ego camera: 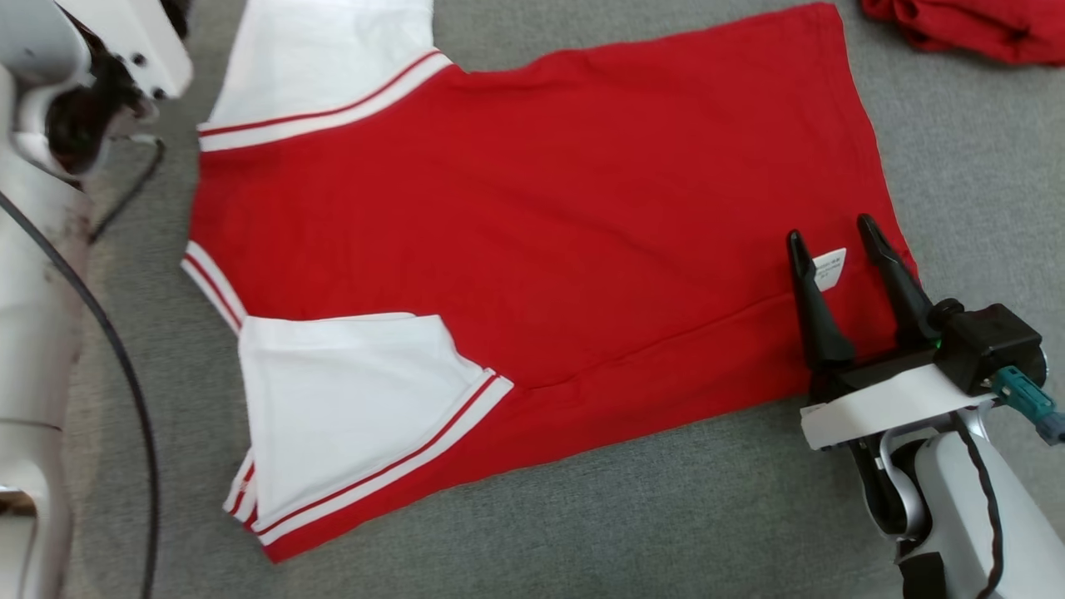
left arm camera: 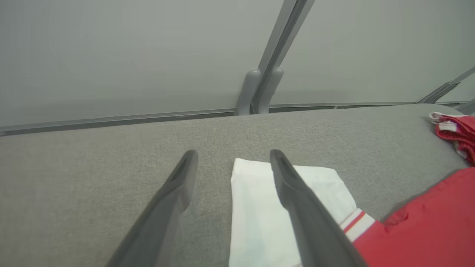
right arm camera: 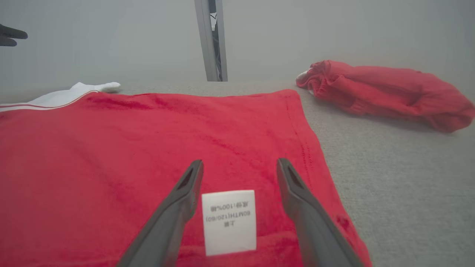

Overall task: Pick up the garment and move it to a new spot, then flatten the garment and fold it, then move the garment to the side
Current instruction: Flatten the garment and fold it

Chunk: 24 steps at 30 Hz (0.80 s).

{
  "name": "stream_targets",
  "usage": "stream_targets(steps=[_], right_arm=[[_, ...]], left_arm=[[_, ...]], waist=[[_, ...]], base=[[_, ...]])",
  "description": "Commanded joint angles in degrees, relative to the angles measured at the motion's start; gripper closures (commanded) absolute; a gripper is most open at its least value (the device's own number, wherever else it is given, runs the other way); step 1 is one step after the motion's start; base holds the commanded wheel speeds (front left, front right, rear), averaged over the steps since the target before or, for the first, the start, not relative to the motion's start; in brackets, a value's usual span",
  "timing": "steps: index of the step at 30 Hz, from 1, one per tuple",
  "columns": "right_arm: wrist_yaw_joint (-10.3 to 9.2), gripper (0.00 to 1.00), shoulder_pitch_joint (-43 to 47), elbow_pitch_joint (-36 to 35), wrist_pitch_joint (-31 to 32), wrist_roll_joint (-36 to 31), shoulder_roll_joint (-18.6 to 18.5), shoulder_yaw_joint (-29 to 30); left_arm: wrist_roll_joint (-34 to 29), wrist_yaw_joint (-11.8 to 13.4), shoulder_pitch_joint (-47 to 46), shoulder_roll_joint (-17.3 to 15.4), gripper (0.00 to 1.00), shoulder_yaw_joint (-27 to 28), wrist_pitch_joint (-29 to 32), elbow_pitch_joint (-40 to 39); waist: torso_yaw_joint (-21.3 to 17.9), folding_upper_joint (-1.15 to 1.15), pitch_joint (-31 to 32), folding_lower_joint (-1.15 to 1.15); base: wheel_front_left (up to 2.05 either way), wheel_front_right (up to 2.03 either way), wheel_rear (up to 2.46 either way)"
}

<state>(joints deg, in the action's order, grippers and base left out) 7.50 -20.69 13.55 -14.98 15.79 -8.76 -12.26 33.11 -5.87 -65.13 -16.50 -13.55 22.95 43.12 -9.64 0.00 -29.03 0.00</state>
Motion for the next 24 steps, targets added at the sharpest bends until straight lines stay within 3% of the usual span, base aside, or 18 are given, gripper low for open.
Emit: stream_targets(steps=[1, 9, 19, 20, 21, 22, 23, 24], right_arm=[[-0.01, 0.0, -1.19, -0.48, -0.36, -0.22, 0.4, -0.22], [-0.01, 0.0, -3.66, -0.73, -0.36, -0.31, 1.74, -0.7], [-0.01, 0.0, -6.0, -0.01, -0.35, -0.01, 2.36, -1.75], [-0.01, 0.0, -6.05, 0.02, -0.35, 0.07, 2.45, -1.85], [-0.01, 0.0, -6.13, 0.01, -0.34, 0.15, 2.52, -1.89], [-0.01, 0.0, -6.11, -0.02, -0.26, 0.23, 2.57, -1.82], [-0.01, 0.0, -6.11, -0.05, -0.22, 0.29, 2.59, -1.71], [-0.01, 0.0, -6.04, -0.1, -0.22, 0.23, 2.64, -1.59]], left_arm=[[0.76, -0.19, -2.06, -0.85, 0.0, 0.45, 1.45, 0.7], [-0.86, 0.58, -7.75, -2.69, 0.0, -1.53, 6.63, 4.4], [-2.82, 1.26, -12.15, -2.04, 0.0, -4.26, 8.97, 8.0], [-3.03, 1.15, -12.37, -2.02, 0.07, -4.7, 9.44, 8.43], [-3.13, 0.96, -12.69, -2.05, 0.56, -5.08, 9.86, 8.71], [-3.35, 0.85, -12.88, -2.1, 0.9, -5.37, 10.06, 8.93], [-3.53, 0.74, -12.75, -2.12, 1.0, -5.78, 10.54, 9.22], [-3.63, 0.65, -12.59, -2.2, 1.0, -6.08, 10.73, 9.4]], waist=[[-2.36, 0.0, -2.82, 0.0], [-4.12, 0.0, -7.14, 0.0], [-5.11, 0.0, -9.36, 0.0], [-5.18, 0.0, -9.46, 0.0], [-5.26, 0.0, -9.56, 0.0], [-5.33, 0.0, -9.64, 0.0], [-5.38, 0.0, -9.68, 0.0], [-5.4, 0.0, -9.69, 0.0]], base=[[0.0, 0.0, 0.0], [0.0, 0.0, 0.0], [0.0, 0.0, 0.0], [0.0, 0.0, 0.0], [0.0, 0.0, 0.0], [0.0, 0.0, 0.0], [0.0, 0.0, 0.0], [0.0, 0.0, 0.0]])
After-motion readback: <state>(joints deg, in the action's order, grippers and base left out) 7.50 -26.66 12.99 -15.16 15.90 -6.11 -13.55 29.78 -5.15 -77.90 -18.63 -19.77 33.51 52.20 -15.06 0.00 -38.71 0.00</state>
